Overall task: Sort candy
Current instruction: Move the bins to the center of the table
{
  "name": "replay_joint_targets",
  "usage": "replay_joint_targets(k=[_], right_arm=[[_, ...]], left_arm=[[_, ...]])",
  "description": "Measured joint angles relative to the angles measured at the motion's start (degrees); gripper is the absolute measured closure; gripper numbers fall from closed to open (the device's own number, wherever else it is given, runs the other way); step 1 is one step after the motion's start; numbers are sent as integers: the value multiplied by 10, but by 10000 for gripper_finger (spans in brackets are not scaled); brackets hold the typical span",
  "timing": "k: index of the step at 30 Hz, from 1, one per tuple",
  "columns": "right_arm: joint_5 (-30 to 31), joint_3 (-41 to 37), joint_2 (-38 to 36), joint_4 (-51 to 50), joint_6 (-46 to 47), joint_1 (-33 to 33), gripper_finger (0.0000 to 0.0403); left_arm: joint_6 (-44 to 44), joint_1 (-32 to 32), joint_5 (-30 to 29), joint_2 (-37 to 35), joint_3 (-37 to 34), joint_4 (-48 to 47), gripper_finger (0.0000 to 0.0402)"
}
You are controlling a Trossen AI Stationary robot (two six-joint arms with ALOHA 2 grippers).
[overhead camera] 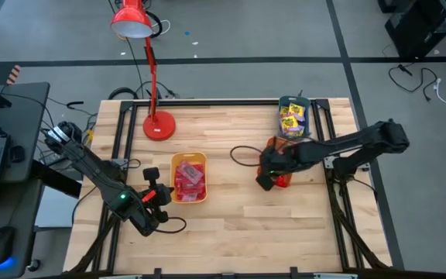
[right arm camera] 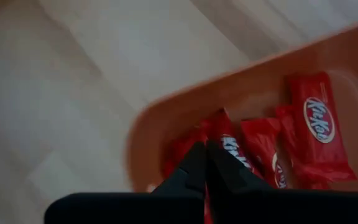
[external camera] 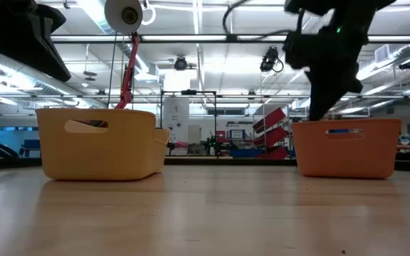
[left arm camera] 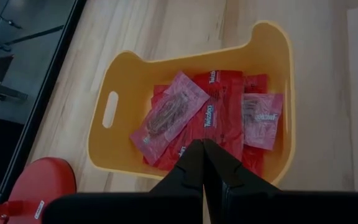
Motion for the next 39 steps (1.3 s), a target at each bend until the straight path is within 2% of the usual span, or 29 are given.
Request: replay_joint_targets(k=[5,10,24,30,39], right_arm=[[-1,0,61,33,-22,-9,403],[-22,0,91,90,-56,-13,403],[-87,0,91,205,-73,-4,403],[-109,0,91,211,-73,11,403],[-173,0,91,209,-55,39,403]], left_arm=[[0,0,0,0,0,0,401],[0,0,0,0,0,0,401],[0,0,0,0,0,-1,401],[0,0,0,0,0,-1,401],[0,0,0,0,0,-1,401]])
